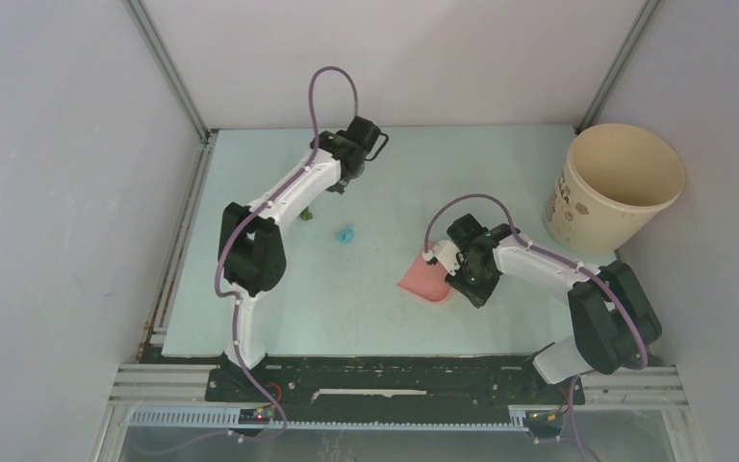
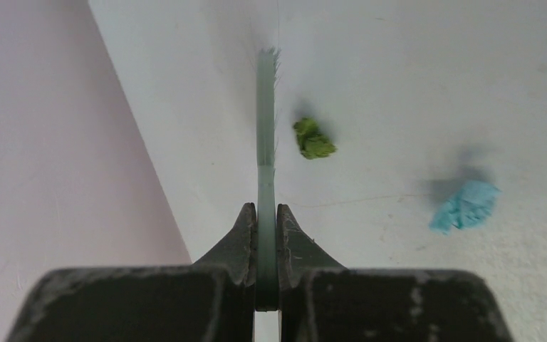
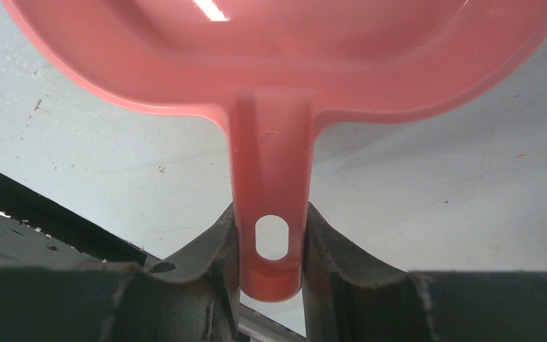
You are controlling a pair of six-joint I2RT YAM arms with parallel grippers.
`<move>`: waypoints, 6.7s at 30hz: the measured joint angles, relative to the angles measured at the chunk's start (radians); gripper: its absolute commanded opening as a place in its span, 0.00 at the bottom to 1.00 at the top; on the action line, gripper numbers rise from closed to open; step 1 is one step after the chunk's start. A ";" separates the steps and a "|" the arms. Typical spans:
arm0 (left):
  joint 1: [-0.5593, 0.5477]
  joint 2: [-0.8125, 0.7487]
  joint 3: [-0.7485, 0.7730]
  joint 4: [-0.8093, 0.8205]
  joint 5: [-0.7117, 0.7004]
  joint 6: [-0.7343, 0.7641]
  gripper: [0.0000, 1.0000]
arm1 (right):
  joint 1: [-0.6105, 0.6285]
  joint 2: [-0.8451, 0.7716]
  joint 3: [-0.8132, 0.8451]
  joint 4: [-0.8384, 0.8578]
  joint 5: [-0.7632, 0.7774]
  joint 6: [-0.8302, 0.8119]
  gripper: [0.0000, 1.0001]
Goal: Sweep away the paper scraps from the table
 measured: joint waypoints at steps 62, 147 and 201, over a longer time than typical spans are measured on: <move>-0.180 -0.147 -0.198 -0.092 0.359 -0.186 0.00 | -0.003 0.050 0.076 -0.122 -0.081 -0.009 0.00; 0.105 -0.611 -0.694 0.212 0.814 -0.463 0.00 | -0.986 -0.046 0.922 -0.367 0.006 -0.312 0.00; 0.110 -0.611 -0.694 0.212 0.864 -0.469 0.00 | -0.930 -0.089 0.681 0.232 0.603 -1.317 0.00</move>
